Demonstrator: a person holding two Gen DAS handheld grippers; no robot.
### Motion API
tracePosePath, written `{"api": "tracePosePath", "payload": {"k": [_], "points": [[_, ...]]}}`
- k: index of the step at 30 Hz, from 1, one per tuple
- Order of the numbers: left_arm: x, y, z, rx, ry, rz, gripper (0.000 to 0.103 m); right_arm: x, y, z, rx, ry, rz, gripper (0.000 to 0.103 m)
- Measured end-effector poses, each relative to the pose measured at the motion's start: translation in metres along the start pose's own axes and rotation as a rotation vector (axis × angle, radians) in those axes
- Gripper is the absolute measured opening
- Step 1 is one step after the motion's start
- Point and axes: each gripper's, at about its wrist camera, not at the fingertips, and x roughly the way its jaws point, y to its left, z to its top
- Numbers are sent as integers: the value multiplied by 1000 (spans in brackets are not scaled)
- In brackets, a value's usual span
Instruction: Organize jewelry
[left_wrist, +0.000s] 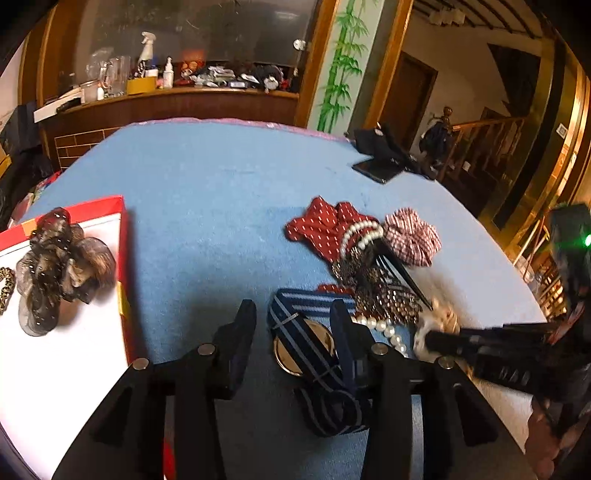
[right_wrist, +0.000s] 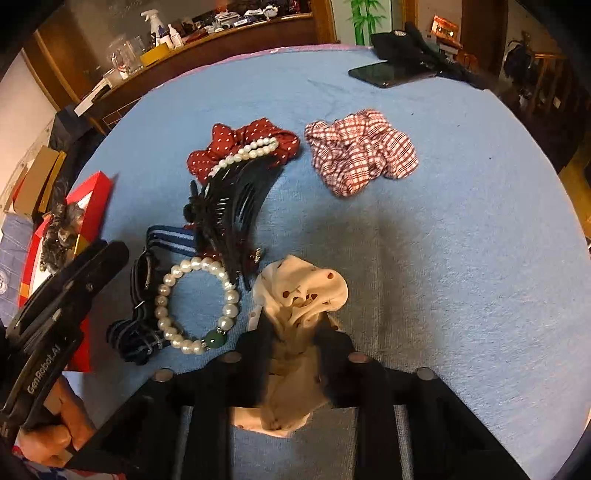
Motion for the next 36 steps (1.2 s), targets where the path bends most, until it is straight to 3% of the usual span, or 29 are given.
{"api": "tracePosePath", "payload": {"k": [3,7,9,15,18,27,30,36], "points": [[5,-5,-3,18,33,-13,54,-14,-11,4,53,-71,-11,16],[18,-8,-9,41,83,6,52,-33,-21,8,108,-165,-30,16],[23,-5,-10,29,108,3,42,-33,-19,9,104,-166,-23,16],[13,-2,-9,22,66,19,41,-32,-11,7,84,-157,33,16],[20,-3,-11,45,101,61,41,-32,-11,8,90,-161,40,16],[21,2,-10,24,99,51,41,-33,-6,6,65,-169,62,16],[11,1,-8,26,41,62,41,-37,-6,6,68,-189,77,16],[-30,-4,1,37,-191,109,41,-63,3,3,25,-319,107,16]]}}
